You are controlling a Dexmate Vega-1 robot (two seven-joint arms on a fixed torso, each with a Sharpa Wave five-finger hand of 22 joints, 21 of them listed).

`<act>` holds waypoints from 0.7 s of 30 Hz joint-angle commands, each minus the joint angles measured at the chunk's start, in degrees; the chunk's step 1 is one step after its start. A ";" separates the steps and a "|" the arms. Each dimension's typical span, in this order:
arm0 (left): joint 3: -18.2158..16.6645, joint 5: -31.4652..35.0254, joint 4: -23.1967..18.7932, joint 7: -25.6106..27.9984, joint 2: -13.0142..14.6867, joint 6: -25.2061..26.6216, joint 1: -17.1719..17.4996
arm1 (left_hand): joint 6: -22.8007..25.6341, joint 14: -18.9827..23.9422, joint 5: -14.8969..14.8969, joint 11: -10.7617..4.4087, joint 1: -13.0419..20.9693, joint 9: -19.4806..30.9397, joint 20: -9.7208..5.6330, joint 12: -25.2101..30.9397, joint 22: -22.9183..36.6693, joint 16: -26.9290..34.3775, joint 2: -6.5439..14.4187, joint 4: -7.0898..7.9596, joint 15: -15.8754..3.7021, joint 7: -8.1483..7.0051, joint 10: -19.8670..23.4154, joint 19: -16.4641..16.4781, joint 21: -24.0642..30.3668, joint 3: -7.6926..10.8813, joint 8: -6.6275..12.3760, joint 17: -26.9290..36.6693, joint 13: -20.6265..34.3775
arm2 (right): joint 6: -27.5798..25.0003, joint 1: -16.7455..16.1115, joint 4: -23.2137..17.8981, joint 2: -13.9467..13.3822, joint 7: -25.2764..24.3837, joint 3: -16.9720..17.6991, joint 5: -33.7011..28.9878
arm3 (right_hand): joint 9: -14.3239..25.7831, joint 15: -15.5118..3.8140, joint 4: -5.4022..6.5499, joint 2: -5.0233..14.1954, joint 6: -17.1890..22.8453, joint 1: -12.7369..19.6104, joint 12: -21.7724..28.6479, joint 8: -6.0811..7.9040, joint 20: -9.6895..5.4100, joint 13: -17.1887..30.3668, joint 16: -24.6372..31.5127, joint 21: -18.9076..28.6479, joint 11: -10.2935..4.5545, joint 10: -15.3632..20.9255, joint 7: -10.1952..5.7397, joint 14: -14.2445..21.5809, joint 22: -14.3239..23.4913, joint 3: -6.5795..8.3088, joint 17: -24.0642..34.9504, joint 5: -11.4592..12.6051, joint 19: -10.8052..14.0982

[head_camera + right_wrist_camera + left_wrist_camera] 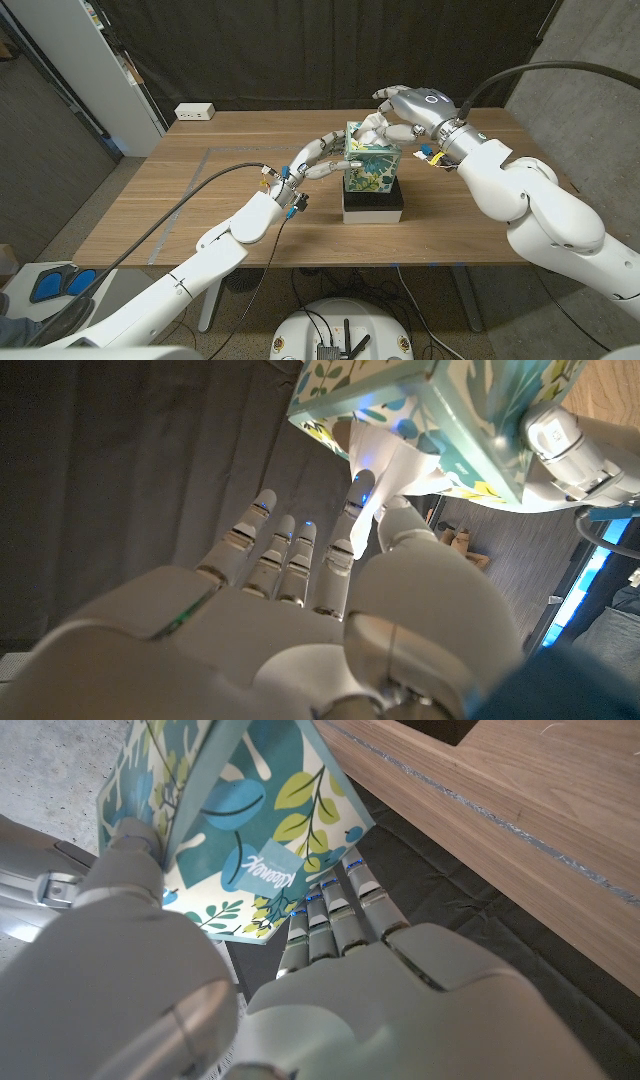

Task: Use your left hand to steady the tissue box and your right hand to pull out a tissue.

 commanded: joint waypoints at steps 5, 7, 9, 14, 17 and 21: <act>0.07 0.02 -0.31 -0.17 0.19 0.33 -0.12 | 0.61 0.34 0.39 -0.29 9.32 0.24 0.32 -0.07 0.18 -0.03 9.41 -0.09 -0.29 0.41 0.35 0.21 0.15 0.32 0.12 0.25 0.29 | 2.05 -2.50 1.23 2.00 -6.50 -0.73 -6.46 | 0.28 -2.31 0.27 -0.41 1.07 1.79 0.48 0.60 -0.48 0.31 1.42 0.89 -0.34 1.91 -1.55 1.78 0.17 -0.15 0.67 0.48 2.33; 0.04 -0.07 -0.37 -0.10 0.14 0.21 -0.06 | 0.60 0.34 0.40 -0.27 9.30 0.25 0.33 -0.10 0.18 -0.05 9.43 -0.07 -0.30 0.44 0.32 0.19 0.14 0.31 0.10 0.25 0.32 | 2.45 -3.03 1.23 2.08 -7.39 -0.55 -7.37 | 0.15 -2.54 0.31 -0.54 1.85 2.10 0.51 0.84 -0.57 0.33 1.79 1.07 -0.51 2.31 -1.81 2.28 0.19 -0.37 0.88 0.33 2.97; 0.04 0.03 -0.55 -0.15 0.24 0.43 -0.06 | 0.60 0.34 0.40 -0.24 9.31 0.25 0.34 -0.10 0.17 -0.06 9.46 -0.06 -0.32 0.48 0.35 0.18 0.13 0.31 0.09 0.26 0.34 | 2.69 -3.71 1.51 2.85 -9.36 -0.76 -8.61 | 0.01 -2.61 0.31 -0.72 2.36 2.46 0.62 0.98 -0.92 0.36 2.22 1.30 -0.86 2.94 -1.70 2.88 0.22 -0.62 1.10 0.06 3.77; 0.05 0.17 -0.83 -0.13 0.37 0.61 0.07 | 0.58 0.38 0.40 -0.31 9.34 0.27 0.34 -0.13 0.16 -0.08 9.48 -0.06 -0.31 0.45 0.36 0.15 0.10 0.29 0.05 0.26 0.38 | 2.73 -4.53 1.76 3.84 -11.74 -1.64 -13.90 | -0.32 -3.47 0.45 -0.82 2.80 3.22 0.94 0.97 -1.48 0.42 3.33 1.80 -1.02 4.47 -1.28 4.51 0.27 -1.13 1.68 -0.84 5.44; 0.03 -0.05 -0.84 -0.25 0.38 0.57 0.10 | 0.60 0.38 0.41 -0.39 9.36 0.29 0.37 -0.15 0.16 -0.12 9.50 -0.06 -0.31 0.53 0.38 0.12 0.08 0.29 0.04 0.25 0.42 | 2.90 -4.84 2.49 4.98 -14.07 -2.17 -16.57 | -0.48 -3.89 0.56 -0.74 2.97 3.65 0.93 0.93 -1.99 0.48 3.78 1.88 -2.63 4.87 -1.03 4.86 0.31 -1.45 2.05 -1.61 5.88; -0.04 -0.02 -0.88 -0.17 0.43 0.60 0.17 | 0.63 0.39 0.41 -0.22 9.35 0.30 0.37 -0.16 0.15 -0.13 9.54 -0.04 -0.38 0.51 0.43 0.08 0.05 0.26 0.02 0.27 0.46 | 3.32 -4.75 2.65 5.72 -13.39 -2.07 -17.79 | -0.52 -4.35 0.65 -0.71 3.14 3.96 0.91 0.97 -2.24 0.54 4.25 2.08 -3.12 5.16 -0.71 5.32 0.34 -1.78 2.40 -2.43 6.56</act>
